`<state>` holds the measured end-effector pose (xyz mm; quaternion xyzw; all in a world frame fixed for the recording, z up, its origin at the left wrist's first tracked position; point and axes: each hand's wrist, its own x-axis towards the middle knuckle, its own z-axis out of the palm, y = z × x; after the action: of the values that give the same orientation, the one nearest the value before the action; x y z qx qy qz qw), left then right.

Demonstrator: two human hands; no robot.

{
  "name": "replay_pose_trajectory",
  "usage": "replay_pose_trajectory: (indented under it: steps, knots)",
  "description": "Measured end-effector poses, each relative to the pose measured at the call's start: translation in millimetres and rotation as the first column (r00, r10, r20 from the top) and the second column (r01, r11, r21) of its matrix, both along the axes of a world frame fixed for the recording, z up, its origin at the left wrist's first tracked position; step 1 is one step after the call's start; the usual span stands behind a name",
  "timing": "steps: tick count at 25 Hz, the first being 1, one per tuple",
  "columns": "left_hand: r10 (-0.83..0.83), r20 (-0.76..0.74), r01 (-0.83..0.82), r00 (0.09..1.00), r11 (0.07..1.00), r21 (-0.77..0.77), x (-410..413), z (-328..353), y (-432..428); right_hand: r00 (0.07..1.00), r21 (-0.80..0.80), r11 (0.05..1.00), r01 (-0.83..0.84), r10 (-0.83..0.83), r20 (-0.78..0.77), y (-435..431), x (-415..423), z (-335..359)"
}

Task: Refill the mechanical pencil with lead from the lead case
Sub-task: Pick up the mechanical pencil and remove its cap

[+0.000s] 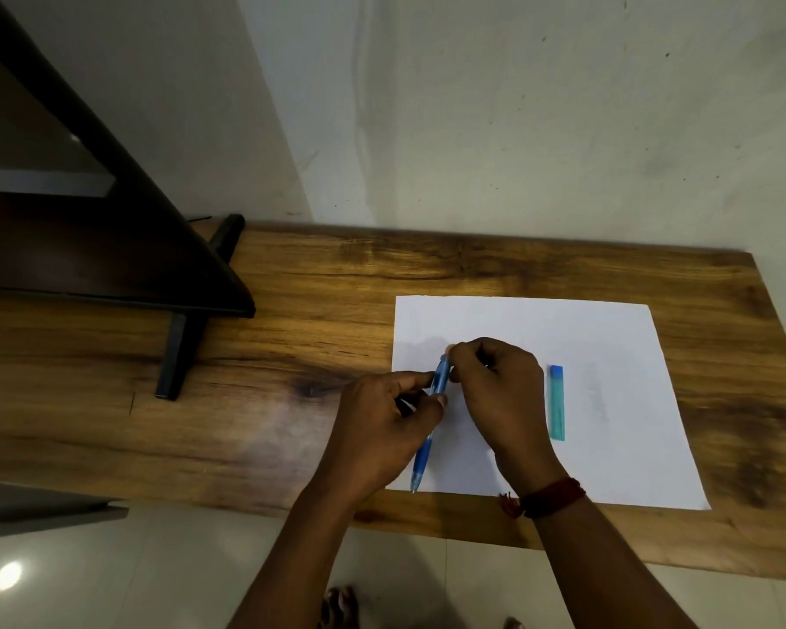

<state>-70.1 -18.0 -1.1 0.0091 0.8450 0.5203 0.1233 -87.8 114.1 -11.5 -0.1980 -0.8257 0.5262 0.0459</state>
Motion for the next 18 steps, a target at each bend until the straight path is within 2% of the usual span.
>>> replay_pose_trajectory:
  steps: [5,7,9,10,13,18]
  knots:
    - [-0.013,-0.025,0.013,1.0,1.0,-0.023,-1,0,-9,0.996,-0.098,0.993,0.069,-0.073,-0.041,-7,-6,-2]
    - [0.02,-0.027,-0.021,0.999,1.0,-0.024,-2,0,-14,0.996,0.106,0.993,0.059,-0.052,-0.071,-3,-10,-4]
    - [0.105,-0.027,-0.107,0.994,0.993,-0.055,-7,-2,-21,0.996,0.363,0.932,-0.012,0.042,-0.074,-2,-11,-7]
    - [0.148,-0.037,-0.151,0.988,0.985,-0.082,-9,-3,-25,0.995,0.434,0.9,-0.045,0.081,-0.064,-3,-10,-10]
    - [0.21,-0.058,-0.216,0.976,0.968,-0.129,-13,-7,-32,0.991,0.513,0.855,-0.08,0.122,-0.048,-10,-8,-14]
    - [0.196,-0.065,-0.203,0.978,0.969,-0.137,-13,-10,-33,0.992,0.527,0.845,-0.087,0.121,-0.029,-11,-9,-16]
